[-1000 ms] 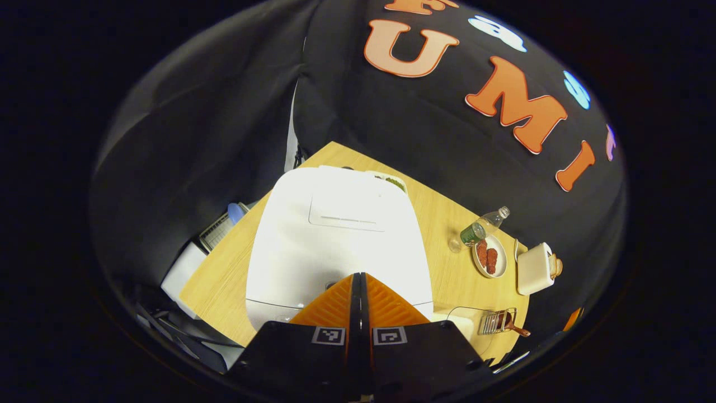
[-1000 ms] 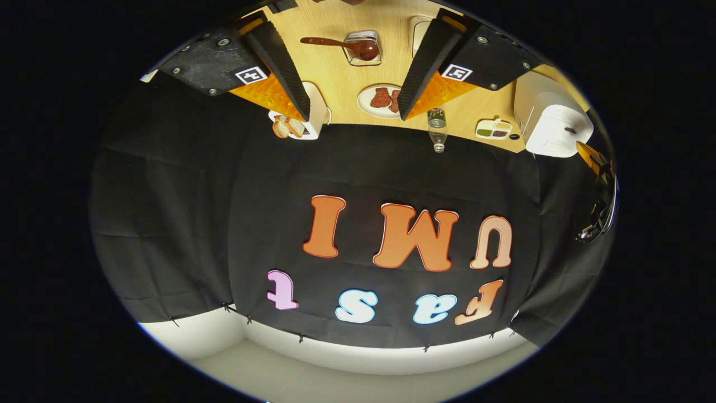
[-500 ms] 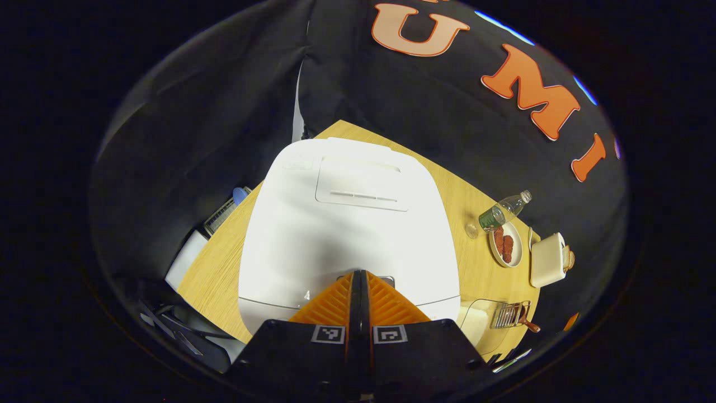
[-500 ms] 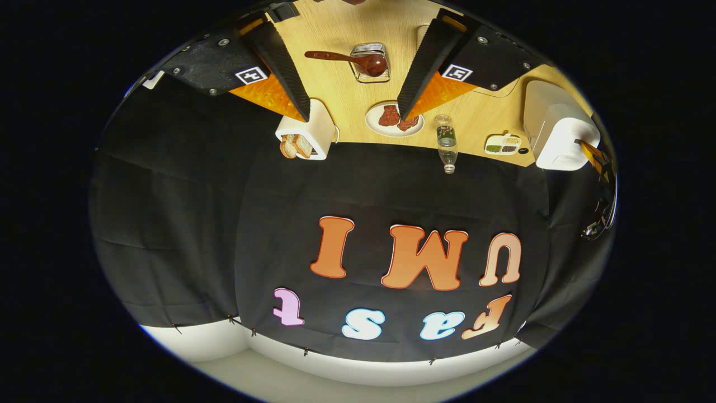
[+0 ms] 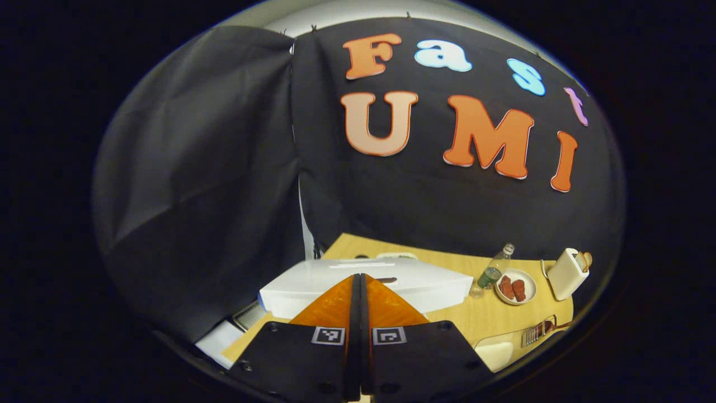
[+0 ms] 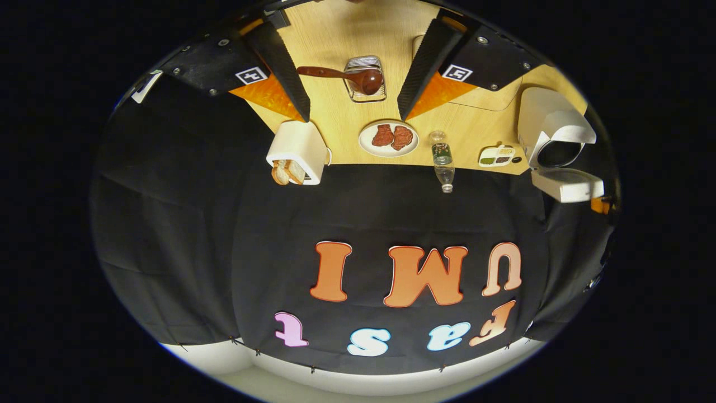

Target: Close the left gripper, press the button to open the rice cooker; take a wooden spoon from the chopstick holder with the right hand, scoop a spoonful of rice and pour it into the rice cooker, then put the wooden spoon back into the chopstick holder.

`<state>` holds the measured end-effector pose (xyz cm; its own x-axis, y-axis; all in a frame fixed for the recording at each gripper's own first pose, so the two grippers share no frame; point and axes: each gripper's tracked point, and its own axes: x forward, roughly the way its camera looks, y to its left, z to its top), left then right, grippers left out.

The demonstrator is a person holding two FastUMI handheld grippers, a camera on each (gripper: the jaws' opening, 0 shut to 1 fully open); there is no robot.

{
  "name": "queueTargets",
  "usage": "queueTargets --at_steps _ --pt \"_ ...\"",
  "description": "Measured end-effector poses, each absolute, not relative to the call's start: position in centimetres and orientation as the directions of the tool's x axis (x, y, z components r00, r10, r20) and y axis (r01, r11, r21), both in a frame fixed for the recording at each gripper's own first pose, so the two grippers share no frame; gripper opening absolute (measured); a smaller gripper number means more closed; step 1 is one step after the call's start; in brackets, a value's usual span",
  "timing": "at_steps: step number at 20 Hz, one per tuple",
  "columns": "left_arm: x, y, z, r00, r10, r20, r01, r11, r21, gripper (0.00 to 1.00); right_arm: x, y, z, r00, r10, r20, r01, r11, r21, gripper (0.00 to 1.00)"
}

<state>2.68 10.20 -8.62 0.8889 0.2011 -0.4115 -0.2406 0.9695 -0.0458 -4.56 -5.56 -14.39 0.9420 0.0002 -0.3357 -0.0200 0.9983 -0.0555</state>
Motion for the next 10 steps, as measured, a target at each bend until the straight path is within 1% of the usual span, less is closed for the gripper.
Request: queueTargets --at_steps 4,8,10 --pt "1.2 8.4 -4.9 0.94 0.189 -0.284 -0.209 0.977 -0.04 0.05 -4.8 -6.3 -15.8 0.929 0.002 -0.37 -0.019 0.999 -0.042 0.97" --pt "0.7 6.7 -3.6 0.96 0.183 -0.214 -0.19 0.982 -0.014 0.05 -5.2 -7.0 -17.4 0.91 0.007 -0.414 -0.012 1.0 -0.009 0.97" --pt "0.7 5.2 -3.1 0.971 0.146 -0.188 -0.147 0.989 0.007 0.06 -5.5 -7.3 -18.8 0.899 0.0 -0.438 0.002 1.0 0.004 0.97"
